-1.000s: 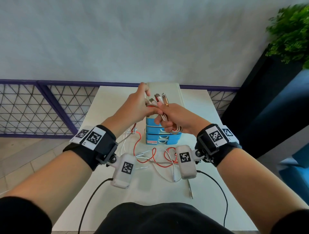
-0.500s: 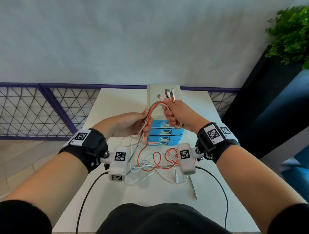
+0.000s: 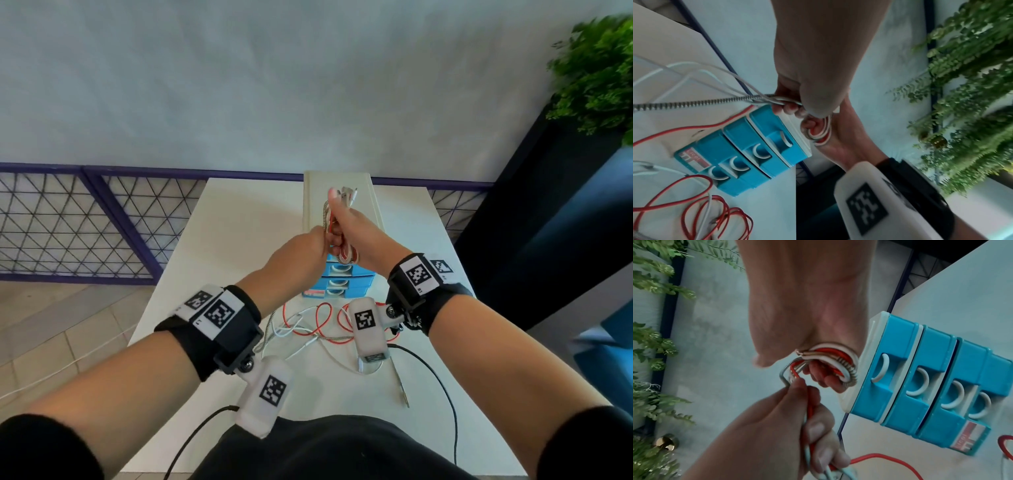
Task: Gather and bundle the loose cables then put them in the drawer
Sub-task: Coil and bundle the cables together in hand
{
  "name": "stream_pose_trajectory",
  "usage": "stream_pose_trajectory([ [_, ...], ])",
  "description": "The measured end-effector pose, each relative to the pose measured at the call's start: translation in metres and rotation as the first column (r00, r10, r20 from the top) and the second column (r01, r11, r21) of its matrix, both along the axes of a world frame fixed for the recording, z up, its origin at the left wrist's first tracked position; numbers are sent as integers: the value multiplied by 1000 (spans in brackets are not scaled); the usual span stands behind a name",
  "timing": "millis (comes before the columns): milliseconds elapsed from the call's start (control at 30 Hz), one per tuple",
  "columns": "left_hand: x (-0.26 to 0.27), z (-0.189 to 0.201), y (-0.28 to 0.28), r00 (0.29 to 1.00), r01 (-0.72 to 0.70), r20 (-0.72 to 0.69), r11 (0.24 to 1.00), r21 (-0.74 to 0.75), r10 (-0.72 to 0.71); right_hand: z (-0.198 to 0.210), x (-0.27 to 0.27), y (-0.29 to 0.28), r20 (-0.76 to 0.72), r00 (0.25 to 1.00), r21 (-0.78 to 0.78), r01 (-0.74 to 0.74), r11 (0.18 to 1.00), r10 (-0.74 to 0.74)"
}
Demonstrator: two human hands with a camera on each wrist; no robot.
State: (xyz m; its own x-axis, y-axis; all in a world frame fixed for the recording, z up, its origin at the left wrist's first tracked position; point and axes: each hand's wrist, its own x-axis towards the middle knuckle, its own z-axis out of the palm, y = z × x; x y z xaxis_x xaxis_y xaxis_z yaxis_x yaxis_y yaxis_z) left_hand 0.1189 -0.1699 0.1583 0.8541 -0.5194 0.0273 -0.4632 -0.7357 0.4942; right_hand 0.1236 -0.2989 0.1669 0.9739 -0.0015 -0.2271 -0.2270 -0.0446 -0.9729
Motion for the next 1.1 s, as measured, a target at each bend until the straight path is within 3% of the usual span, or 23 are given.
stream_pose_trajectory([
  [100, -4, 6, -10, 998, 40, 44, 996, 84, -44, -2, -1, 1, -8, 1000, -34, -30, 999, 30],
  [200, -4, 11, -17, 997, 32, 56, 963, 269, -49, -7, 1, -1, -28, 1000, 6, -5, 1000, 5],
  [267, -5, 11, -18, 996, 33, 66, 958, 285, -54, -10, 0, 0, -35, 998, 11, 48, 999, -47],
  [333, -6, 13, -18, 995, 74, 56, 972, 224, -88, -12, 1, 2, -25, 995, -78, 92, 993, -94],
  [400, -3, 19, -17, 990, 123, -83, 985, 124, -113, -12, 2, 2, 11, 992, -238, 122, 964, -123],
  [467, 5, 23, -11, 941, 140, -311, 990, 4, -132, -10, 6, 4, 42, 986, -282, 168, 945, -162],
  [533, 10, 23, -5, 872, 151, -461, 986, -73, -167, -7, 11, 4, 37, 975, -125, 222, 967, -219],
  [600, 9, 23, 0, 835, 229, -503, 972, -54, -224, -3, 15, 3, 2, 966, 109, 255, 961, -257],
  [700, -1, 12, 2, 845, 248, -483, 968, -31, -232, 4, 15, 2, -67, 964, 417, 261, 871, -257],
  [800, -7, -3, 3, 826, 201, -484, 954, -224, -287, 7, 12, 4, -94, 966, 619, 247, 745, -243],
  [933, -3, -12, 11, 792, 95, -526, 913, -397, -311, 8, 9, 5, -122, 958, 680, 272, 681, -261],
  [1100, -6, -21, 13, 597, -118, -683, 797, -593, -420, 12, 10, -4, -67, 947, 676, 274, 684, -313],
])
